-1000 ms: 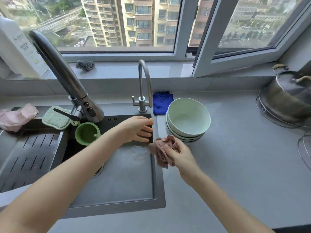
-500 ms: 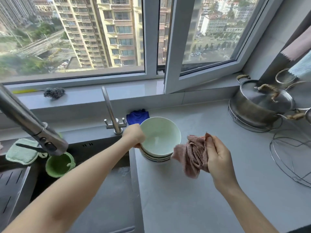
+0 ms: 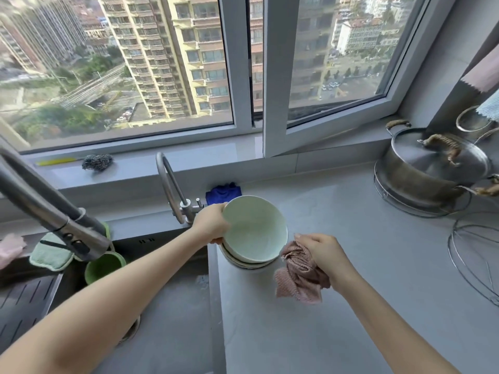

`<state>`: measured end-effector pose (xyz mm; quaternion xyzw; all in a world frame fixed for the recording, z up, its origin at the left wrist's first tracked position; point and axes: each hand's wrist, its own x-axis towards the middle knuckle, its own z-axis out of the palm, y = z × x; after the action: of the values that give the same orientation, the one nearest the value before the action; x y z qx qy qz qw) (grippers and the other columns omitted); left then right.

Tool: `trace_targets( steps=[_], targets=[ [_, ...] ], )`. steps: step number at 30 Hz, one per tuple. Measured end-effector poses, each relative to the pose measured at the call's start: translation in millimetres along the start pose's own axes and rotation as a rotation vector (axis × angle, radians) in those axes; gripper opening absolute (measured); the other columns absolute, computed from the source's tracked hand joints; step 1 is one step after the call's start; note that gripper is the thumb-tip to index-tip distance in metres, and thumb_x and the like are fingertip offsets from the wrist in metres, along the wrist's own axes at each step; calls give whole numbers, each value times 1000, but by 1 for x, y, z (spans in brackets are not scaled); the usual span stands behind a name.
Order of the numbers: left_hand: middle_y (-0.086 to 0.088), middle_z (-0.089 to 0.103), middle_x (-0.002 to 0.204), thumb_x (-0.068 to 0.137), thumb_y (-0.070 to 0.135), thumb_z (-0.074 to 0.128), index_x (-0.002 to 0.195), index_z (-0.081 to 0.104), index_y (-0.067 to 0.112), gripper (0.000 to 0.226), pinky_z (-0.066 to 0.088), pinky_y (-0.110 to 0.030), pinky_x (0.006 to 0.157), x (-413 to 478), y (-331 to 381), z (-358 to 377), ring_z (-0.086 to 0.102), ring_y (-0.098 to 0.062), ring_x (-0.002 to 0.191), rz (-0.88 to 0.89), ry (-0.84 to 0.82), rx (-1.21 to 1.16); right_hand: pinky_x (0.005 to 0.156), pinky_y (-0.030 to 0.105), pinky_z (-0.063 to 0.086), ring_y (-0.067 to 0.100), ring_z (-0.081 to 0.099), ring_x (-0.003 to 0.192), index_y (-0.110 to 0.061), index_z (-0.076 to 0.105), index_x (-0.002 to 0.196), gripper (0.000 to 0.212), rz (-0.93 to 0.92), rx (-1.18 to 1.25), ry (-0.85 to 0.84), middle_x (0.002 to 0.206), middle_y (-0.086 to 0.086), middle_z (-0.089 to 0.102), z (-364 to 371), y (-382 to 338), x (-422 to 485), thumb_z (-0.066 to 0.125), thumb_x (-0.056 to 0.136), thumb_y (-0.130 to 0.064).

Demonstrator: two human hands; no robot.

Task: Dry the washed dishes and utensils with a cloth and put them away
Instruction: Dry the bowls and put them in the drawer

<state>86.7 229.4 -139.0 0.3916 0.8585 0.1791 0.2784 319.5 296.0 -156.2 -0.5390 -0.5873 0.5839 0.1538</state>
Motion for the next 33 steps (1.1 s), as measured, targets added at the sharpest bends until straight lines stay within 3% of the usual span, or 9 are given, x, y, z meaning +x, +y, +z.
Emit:
trace_targets(
  steps=[4,7,11,18,20,22,25,29,33],
  targets=[
    [-9,56,62,69,-7,40,101,56,27,50,29,-17,32,-2,-2,-7,46,-15,31,-81,-55,-179,75,38,52,28,67,78,-2,73,89,23,51,65,-136,90,17,74,7,-12,6,64,89,-23],
    [-7,52,57,70,-9,42,100,58,17,42,26,-16,33,-7,0,-13,43,-12,28,-98,-53,-264,80,38,54,29,70,83,0,72,94,29,103,122,-221,93,17,74,8,-21,7,65,89,-28],
    [-6,51,55,71,-8,45,93,60,19,38,25,-16,33,-28,4,-24,42,-13,29,-73,-51,-359,67,30,55,24,70,72,-2,70,89,22,93,134,-356,86,14,74,4,-32,-3,63,90,-23],
    [0,53,52,66,10,59,90,67,31,33,31,-17,37,-97,-39,-42,43,-11,39,-70,-136,-530,42,17,31,13,42,48,-11,54,60,26,-16,-95,-313,56,4,45,31,-34,-42,53,84,-3],
    [-1,58,65,60,22,63,95,69,34,38,41,-19,45,-117,-65,-44,50,-10,53,-126,-185,-629,43,18,30,11,39,44,-17,49,50,36,-16,-140,-333,49,-2,42,46,-28,-51,53,83,-4],
    [-5,67,93,60,34,68,104,67,38,45,53,-28,66,-135,-97,-41,61,-14,80,-168,-313,-801,43,18,31,9,41,42,-16,50,43,42,16,-164,-383,46,-6,44,65,-23,-59,54,83,-6],
    [-13,68,108,56,39,76,105,72,21,53,55,-45,79,-155,-137,-26,65,-31,95,-284,-416,-1278,47,18,38,12,50,49,-11,61,57,29,115,-138,-503,58,5,55,99,-20,-70,54,85,-7],
    [-14,68,107,48,39,75,107,69,20,63,56,-42,63,-170,-169,-13,68,-31,85,-403,-170,-1368,62,23,49,16,61,63,-1,70,80,17,190,-132,-623,73,10,67,135,-12,-79,62,87,-15],
    [-1,60,113,56,40,64,115,55,42,60,56,-45,77,-171,-187,-20,62,-22,97,-405,110,-892,58,22,47,13,59,58,-4,69,75,37,132,-165,-528,68,5,66,143,-12,-74,65,88,-38]
  ],
)
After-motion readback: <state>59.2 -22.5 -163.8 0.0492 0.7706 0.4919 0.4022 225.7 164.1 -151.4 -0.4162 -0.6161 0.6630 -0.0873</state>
